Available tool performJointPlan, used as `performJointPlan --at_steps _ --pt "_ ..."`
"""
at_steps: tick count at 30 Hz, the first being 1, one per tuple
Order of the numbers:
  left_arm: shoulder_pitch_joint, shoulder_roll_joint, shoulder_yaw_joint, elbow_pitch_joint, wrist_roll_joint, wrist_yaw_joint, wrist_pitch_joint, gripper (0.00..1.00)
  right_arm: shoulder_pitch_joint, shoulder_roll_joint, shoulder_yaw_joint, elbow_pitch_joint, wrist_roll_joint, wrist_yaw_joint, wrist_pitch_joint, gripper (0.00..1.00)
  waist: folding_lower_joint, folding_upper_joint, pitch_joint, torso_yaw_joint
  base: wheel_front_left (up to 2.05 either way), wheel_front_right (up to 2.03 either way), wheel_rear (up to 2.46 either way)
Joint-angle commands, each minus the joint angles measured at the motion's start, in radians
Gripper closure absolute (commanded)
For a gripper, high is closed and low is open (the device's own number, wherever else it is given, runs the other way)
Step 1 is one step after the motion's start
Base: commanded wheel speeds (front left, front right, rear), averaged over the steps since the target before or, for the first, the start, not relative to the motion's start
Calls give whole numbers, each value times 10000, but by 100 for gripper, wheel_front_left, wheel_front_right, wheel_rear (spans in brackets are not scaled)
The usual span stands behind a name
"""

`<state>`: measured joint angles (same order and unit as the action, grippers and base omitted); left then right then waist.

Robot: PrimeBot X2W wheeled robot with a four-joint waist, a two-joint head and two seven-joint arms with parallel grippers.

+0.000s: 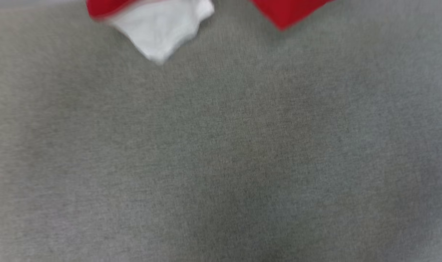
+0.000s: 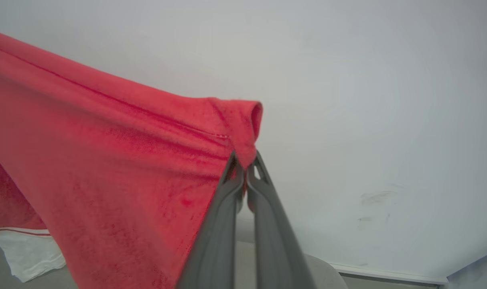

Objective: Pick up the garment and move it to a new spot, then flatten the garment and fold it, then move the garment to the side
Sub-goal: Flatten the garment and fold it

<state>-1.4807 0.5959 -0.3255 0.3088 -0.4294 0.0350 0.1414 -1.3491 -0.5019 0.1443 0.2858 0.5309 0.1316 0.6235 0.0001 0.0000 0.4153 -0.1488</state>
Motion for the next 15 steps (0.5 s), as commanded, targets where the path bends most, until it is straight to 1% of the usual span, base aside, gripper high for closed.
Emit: performJointPlan --at_steps 1,5,8,11,15 --pt "-308 114 -6 211 91 9 -34 100 -297 -70 33 188 -64 -17 -230 100 -1 0 915 -275 0 0 0" --pt "-1714 117 -86 633 452 8 44 100 -1582 -47 251 646 -164 -17 -1264 100 -1 0 1833 -362 0 0 0" --pt "-2562 115 -151 835 674 34 121 100 -2546 144 516 1146 -227 -17 -2182 100 -1 0 2499 -438 0 0 0" --pt "-3115 101 -179 1017 860 136 -2 100 -3325 318 910 1731 -218 -16 -3077 100 -1 0 2925 -474 0 0 0" --pt "-3554 60 -149 1225 943 241 -101 100 -4097 380 1546 2437 -68 -16 -3959 100 -1 0 3360 -438 0 0 0"
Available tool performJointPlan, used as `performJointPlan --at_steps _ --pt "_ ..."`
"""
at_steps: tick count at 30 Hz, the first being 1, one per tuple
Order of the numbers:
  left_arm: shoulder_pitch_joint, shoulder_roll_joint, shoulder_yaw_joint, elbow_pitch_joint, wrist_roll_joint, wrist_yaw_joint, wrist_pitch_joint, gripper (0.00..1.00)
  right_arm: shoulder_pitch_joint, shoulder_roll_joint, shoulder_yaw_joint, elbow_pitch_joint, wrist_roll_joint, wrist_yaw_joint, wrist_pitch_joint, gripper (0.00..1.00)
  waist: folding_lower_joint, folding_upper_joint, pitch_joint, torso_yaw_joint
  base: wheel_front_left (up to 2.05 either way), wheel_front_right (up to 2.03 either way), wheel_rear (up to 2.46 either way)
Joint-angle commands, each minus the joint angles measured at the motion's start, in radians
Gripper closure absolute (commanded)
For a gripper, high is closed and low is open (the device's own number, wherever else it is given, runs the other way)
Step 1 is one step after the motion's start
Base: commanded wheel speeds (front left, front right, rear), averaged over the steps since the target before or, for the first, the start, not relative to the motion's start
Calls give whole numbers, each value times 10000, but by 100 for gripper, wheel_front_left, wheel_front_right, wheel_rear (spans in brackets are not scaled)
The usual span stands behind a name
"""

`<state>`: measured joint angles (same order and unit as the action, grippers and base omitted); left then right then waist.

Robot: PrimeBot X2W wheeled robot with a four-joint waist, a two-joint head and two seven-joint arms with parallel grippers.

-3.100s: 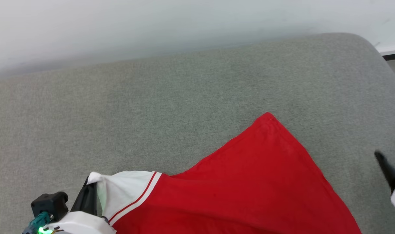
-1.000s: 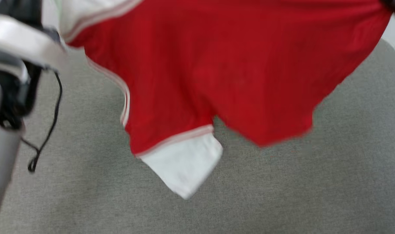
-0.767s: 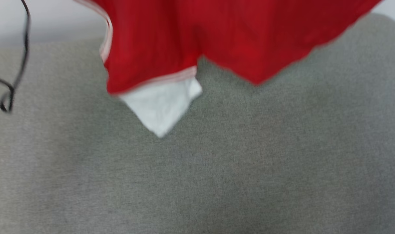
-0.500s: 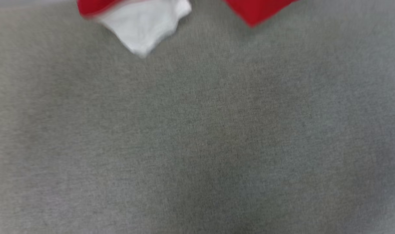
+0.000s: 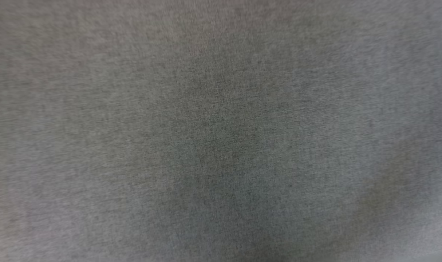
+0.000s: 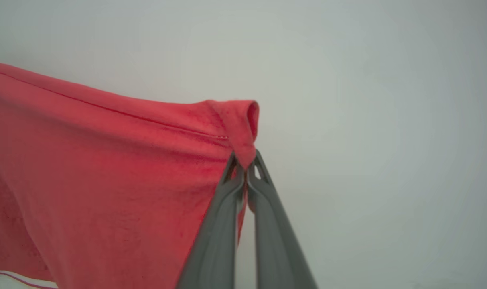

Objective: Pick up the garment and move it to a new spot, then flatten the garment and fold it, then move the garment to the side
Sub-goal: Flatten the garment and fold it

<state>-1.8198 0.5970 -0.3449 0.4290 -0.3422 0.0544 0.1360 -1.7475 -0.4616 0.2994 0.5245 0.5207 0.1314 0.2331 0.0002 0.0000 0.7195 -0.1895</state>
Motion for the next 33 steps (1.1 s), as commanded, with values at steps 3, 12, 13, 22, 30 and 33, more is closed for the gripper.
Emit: performJointPlan --at_steps 3,12,13,22,30,33 --pt "-151 -22 110 188 -43 140 -142 100 -444 50 549 533 284 -14 -551 100 -2 0 571 11 0 0 0" --pt "654 -321 129 575 -546 -6 -582 100 -403 192 1983 1796 1236 -14 -1245 100 -2 0 913 218 0 0 0" --pt "845 -353 156 632 -647 -40 -668 100 -262 214 2108 1901 1373 -14 -1318 100 -2 0 879 251 0 0 0" --pt "3340 -703 521 911 -1684 -147 -1585 100 1695 -67 3113 2296 2328 -12 -1839 100 -2 0 -196 646 0 0 0" --pt "8400 -923 1145 570 -2998 -2 -2636 100 5433 -567 4328 1983 3233 -15 -1930 100 -2 0 -2531 967 0 0 0" --pt "10584 -1001 1387 -12 -3422 248 -2882 100 6840 -834 4625 1697 3514 -17 -1909 100 -2 0 -3310 1011 0 0 0"
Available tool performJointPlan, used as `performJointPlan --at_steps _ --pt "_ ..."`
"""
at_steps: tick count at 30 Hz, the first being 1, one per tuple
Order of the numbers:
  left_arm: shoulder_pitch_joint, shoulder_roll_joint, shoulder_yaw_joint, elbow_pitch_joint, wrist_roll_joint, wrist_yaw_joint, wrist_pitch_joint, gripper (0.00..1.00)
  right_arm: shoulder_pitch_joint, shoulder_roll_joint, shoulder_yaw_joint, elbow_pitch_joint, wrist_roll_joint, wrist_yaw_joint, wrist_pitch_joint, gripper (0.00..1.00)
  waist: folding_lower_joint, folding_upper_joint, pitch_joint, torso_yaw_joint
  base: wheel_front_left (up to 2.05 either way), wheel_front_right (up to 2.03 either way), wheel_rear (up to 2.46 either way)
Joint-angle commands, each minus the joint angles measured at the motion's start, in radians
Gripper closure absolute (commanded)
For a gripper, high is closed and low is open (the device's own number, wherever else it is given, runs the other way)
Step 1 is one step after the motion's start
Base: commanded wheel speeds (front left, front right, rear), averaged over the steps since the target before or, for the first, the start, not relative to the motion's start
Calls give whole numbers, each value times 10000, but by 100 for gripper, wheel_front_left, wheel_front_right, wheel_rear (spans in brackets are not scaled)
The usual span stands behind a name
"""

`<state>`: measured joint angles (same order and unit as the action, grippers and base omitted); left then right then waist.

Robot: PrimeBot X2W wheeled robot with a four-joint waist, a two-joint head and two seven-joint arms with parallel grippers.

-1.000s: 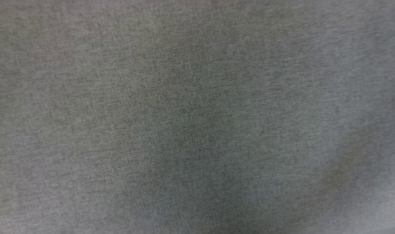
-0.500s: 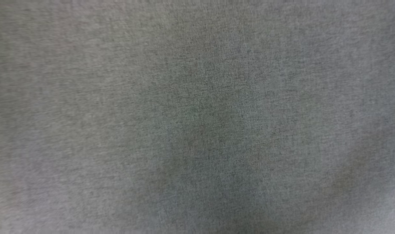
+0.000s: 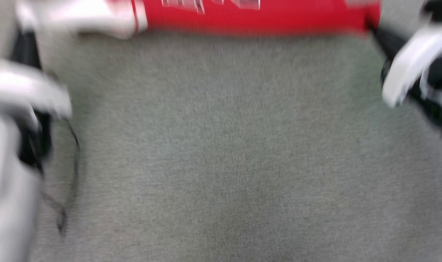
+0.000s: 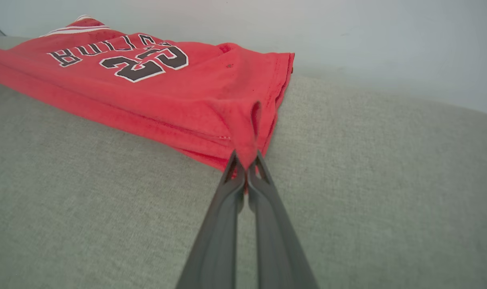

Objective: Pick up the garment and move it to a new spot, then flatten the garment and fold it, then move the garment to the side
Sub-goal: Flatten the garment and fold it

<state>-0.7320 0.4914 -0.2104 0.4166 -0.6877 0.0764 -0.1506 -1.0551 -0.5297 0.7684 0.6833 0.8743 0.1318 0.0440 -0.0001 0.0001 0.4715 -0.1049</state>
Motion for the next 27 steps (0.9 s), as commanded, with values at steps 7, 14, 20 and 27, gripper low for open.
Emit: performJointPlan --at_steps 7,14,20,27 --pt "4160 -122 223 -1447 -652 719 89 100 3023 -848 12 -702 353 -22 -216 100 1 -1 -2301 373 0 0 0" --pt "7587 -221 674 -3417 -1277 1851 528 100 5850 -1417 -806 -1545 463 -36 -87 100 1 -1 -3247 452 0 0 0" --pt "9616 102 934 -5206 -1560 2660 1258 100 7830 -1656 -1974 -2717 182 -65 605 100 1 -1 -3715 500 0 0 0" --pt "10457 665 1035 -7207 -1423 3286 1993 100 9502 -1409 -3934 -4692 -816 -66 2018 100 1 -1 -3765 501 0 0 0"
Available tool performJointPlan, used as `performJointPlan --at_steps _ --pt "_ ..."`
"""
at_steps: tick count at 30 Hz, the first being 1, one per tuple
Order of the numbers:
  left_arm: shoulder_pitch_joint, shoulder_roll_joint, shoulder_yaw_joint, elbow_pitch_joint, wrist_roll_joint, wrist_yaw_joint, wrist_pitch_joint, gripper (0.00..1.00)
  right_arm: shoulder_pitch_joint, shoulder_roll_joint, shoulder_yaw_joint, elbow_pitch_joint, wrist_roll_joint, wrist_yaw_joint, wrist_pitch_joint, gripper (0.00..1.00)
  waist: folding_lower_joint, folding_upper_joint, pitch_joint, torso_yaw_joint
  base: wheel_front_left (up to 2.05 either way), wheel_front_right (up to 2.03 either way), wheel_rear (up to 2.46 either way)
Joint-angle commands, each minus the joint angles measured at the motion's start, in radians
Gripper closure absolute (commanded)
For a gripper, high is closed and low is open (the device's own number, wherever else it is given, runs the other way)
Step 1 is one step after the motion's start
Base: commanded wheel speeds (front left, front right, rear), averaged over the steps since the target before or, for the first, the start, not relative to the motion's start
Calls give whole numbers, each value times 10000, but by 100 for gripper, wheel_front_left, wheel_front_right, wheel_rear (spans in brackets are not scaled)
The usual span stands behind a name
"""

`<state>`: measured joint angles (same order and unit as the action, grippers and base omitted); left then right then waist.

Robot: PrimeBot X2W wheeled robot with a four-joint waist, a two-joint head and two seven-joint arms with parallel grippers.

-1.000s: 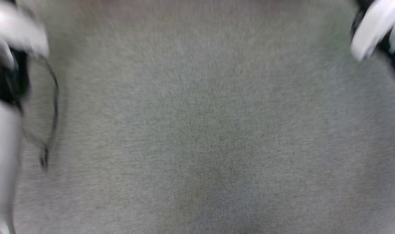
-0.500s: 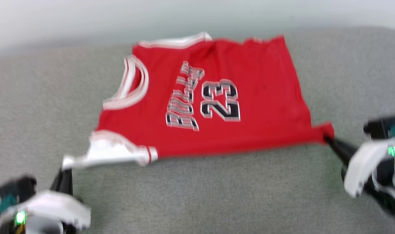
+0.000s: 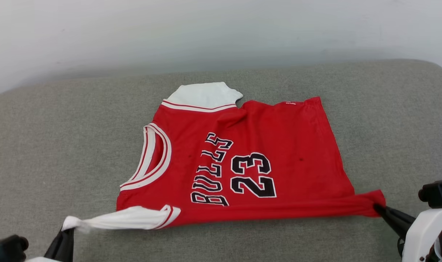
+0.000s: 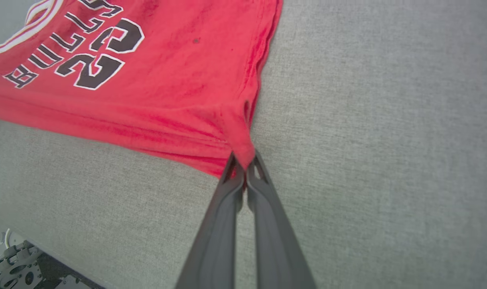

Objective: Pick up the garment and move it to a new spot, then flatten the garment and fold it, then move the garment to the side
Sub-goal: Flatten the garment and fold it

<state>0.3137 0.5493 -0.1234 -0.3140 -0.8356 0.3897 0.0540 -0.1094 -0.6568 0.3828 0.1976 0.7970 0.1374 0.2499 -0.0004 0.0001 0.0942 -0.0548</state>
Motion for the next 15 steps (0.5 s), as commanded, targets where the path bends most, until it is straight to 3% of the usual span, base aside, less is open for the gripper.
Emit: performJointPlan --at_steps 1,7,15 --pt "-87 157 152 -69 98 175 39 100 157 -2 -370 -94 -229 -120 180 100 4 -1 35 -6 0 0 0" --pt "-1530 293 -354 -15 189 -298 458 100 -49 1137 -1662 -1098 -1220 -77 1449 100 4 -1 575 0 0 0 0" --pt "-4008 -67 -1077 1532 237 -1156 630 100 -1613 1903 -1624 -777 -1855 -74 2080 100 4 -1 1742 -70 0 0 0"
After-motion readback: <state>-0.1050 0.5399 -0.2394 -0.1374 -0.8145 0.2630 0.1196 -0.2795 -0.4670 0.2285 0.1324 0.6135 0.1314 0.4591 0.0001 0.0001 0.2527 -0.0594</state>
